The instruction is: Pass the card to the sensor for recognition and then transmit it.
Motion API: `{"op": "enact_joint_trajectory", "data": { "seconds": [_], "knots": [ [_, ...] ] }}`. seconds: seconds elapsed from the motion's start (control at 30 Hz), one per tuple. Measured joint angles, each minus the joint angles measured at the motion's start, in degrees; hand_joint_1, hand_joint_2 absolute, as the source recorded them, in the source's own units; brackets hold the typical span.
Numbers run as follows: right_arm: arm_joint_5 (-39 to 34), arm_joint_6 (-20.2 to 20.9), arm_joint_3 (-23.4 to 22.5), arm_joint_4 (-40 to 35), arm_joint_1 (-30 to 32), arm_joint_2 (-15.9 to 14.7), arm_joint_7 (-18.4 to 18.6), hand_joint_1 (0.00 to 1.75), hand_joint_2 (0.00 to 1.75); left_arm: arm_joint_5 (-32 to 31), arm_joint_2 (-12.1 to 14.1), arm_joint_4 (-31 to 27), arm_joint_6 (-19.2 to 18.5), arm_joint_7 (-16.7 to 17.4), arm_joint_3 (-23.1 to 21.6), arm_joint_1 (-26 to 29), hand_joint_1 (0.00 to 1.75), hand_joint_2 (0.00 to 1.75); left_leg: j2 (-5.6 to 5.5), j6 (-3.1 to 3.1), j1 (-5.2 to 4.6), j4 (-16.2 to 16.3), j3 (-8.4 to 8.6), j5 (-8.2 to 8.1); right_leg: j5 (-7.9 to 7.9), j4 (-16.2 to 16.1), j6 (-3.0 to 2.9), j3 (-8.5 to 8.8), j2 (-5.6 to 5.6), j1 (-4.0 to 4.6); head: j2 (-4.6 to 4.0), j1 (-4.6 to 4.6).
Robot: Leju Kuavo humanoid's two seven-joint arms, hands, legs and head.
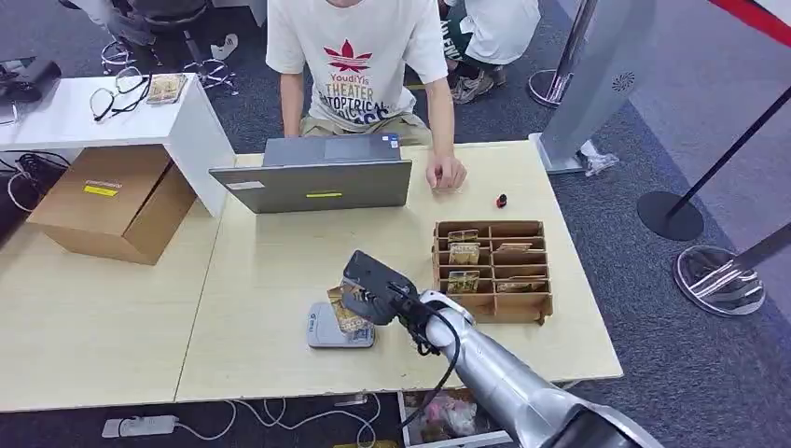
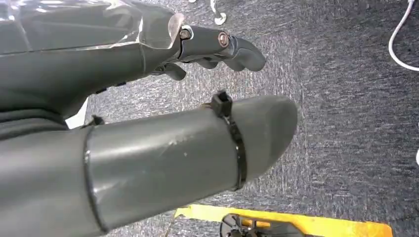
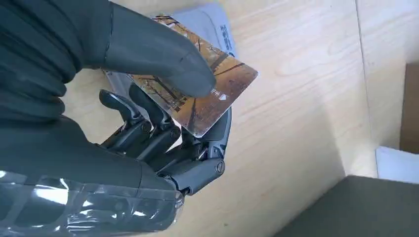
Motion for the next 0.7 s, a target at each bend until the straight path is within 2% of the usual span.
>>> {"op": "enact_joint_trajectory", "data": {
  "seconds": [0.33,0.7],
  "knots": [
    [1.64,0.59,1.66,5.11,-0.04,2.44,1.11,1.75,1.75,0.02,-0.02,0.00,-0.15,-0.11,-0.31,0.00,0.00,0.00,-0.01,0.00,-0.01,0.00,-0.02,0.00,0.00,0.00,0.00,0.01,-0.01,0.00,0.00,0.02],
    [1.68,0.94,2.51,8.32,-1.72,3.54,2.01,1.75,1.75,0.17,-0.04,0.00,-0.24,-0.17,-0.35,0.01,0.00,0.00,0.00,-0.01,0.00,0.00,0.03,0.01,0.02,0.00,-0.02,0.02,0.00,0.00,0.00,0.00]
  ]
}}
